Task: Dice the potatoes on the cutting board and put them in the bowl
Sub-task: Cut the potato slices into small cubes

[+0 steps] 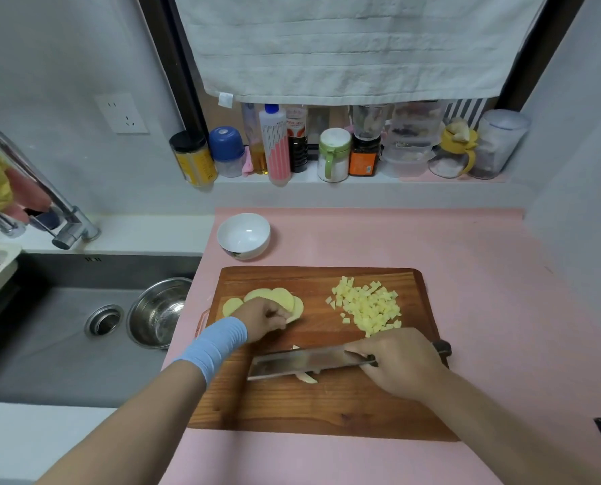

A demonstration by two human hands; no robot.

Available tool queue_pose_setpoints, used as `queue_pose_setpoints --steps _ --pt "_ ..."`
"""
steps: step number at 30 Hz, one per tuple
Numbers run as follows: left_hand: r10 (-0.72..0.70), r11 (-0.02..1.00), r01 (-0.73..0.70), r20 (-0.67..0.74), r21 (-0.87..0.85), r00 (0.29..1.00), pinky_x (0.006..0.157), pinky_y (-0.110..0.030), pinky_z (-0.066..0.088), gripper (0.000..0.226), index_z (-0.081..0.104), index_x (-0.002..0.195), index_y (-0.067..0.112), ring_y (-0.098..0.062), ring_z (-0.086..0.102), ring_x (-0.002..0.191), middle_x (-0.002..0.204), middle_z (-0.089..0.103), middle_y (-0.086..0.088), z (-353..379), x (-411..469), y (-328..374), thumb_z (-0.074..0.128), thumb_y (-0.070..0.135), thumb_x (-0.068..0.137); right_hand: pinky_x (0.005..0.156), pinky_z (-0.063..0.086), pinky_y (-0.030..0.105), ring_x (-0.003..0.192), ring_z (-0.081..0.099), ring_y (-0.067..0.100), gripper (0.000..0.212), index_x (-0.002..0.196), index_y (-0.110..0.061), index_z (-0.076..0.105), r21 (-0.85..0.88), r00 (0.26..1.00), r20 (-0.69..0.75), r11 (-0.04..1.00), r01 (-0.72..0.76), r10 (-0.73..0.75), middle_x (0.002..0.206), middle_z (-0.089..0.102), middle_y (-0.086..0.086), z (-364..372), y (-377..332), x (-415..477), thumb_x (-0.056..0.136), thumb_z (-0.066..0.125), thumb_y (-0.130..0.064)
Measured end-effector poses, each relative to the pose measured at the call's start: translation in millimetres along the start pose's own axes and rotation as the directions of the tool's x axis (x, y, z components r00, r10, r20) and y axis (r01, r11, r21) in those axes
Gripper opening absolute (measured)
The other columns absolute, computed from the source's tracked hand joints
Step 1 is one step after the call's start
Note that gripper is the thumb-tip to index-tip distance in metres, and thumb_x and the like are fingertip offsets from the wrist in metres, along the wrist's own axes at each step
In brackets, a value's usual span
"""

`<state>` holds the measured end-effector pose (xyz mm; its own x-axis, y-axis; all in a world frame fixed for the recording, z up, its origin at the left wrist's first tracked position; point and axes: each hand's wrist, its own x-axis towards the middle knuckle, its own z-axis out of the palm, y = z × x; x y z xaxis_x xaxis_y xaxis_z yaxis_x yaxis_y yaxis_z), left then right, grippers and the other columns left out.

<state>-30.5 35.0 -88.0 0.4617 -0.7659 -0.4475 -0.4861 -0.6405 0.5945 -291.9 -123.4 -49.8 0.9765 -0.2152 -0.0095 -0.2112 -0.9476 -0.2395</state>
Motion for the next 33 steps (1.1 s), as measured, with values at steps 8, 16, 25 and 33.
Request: queue_pose_setpoints --steps 8,16,25,33 --pt "0.253 0.960 -0.228 -0.155 0.164 0.955 0.091 -0.023 0.045 0.013 0.077 0.101 0.026 -0.003 0.057 0.093 0.099 0.069 0.014 32 -13 -9 0.066 0.023 0.094 0.055 0.039 0.023 0.060 0.059 0.006 0.035 0.067 -0.034 0.065 0.400 0.880 0.184 0.785 -0.474 0.438 0.060 0.062 -0.016 0 7 -9 0.100 0.059 -0.042" --pt "0.430 0.865 -0.380 -0.092 0.328 0.898 0.097 -0.025 0.040 0.063 0.064 0.128 0.025 -0.008 0.041 0.106 0.114 0.050 0.012 76 -19 -12 0.064 0.062 0.077 0.052 0.035 0.027 0.057 0.056 0.009 0.045 0.055 -0.032 0.054 0.461 0.819 0.180 0.689 -0.560 0.545 0.053 0.057 -0.012 4 -14 -10 0.099 0.057 -0.040" --pt "0.212 0.938 -0.071 -0.399 0.339 0.892 0.095 -0.031 0.044 0.053 0.061 0.124 0.018 -0.020 0.046 0.109 0.116 0.054 -0.001 119 -34 -1 0.060 0.058 0.088 0.052 0.034 0.026 0.059 0.055 0.008 0.041 0.061 -0.032 0.050 0.358 0.782 0.257 0.696 -0.623 0.568 0.058 0.056 -0.009 16 -37 -20 0.101 0.052 -0.042" --pt "0.312 0.935 -0.204 -0.397 0.291 0.863 0.096 -0.031 0.044 0.058 0.057 0.127 0.019 -0.017 0.047 0.103 0.109 0.052 0.003 122 -47 -24 0.063 0.051 0.079 0.058 0.045 0.030 0.071 0.064 0.013 0.033 0.070 -0.035 0.059 0.320 0.766 0.300 0.696 -0.642 0.569 0.067 0.064 -0.009 23 -45 -21 0.099 0.049 -0.045"
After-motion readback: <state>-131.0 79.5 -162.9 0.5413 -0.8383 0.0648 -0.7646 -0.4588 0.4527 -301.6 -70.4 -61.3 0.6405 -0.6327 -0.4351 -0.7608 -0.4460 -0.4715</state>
